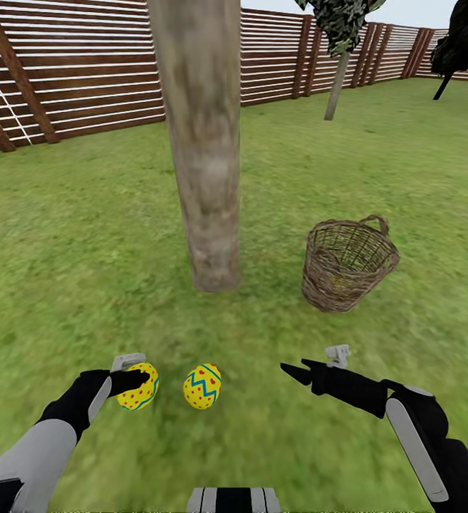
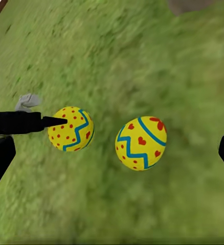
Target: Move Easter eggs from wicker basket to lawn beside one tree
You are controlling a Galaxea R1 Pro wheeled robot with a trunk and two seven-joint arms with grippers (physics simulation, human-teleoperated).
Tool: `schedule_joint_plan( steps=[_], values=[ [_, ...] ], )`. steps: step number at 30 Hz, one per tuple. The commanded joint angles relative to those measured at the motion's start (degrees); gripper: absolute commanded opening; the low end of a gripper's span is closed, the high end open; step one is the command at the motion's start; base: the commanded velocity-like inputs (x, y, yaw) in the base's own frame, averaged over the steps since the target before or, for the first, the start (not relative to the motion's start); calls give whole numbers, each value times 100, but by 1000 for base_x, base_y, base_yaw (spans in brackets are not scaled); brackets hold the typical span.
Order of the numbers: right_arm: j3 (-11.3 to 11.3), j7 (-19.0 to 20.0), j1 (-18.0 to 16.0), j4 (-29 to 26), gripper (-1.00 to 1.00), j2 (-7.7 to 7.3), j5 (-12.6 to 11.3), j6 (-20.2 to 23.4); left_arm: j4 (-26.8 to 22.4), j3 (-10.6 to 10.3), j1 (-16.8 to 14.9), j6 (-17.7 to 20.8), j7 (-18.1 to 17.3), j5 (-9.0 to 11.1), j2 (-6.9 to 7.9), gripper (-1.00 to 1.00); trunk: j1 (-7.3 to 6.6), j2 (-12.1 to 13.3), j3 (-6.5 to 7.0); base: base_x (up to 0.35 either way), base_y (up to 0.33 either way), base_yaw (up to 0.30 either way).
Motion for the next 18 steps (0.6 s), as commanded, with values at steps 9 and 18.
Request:
schedule_joint_plan(
  steps=[9, 18],
  values=[
    [-7, 4, -2, -3, 100, -4, -58, 37, -25, 32, -80, -170, -20, 32, -4, -100, 22, -14, -204, 0, 0, 0],
    [-7, 7, -1, -3, 100, -6, -72, 31, -20, 30, -81, -238, -20, 34, -53, -100, 35, -21, -315, 0, 0, 0]
  ],
)
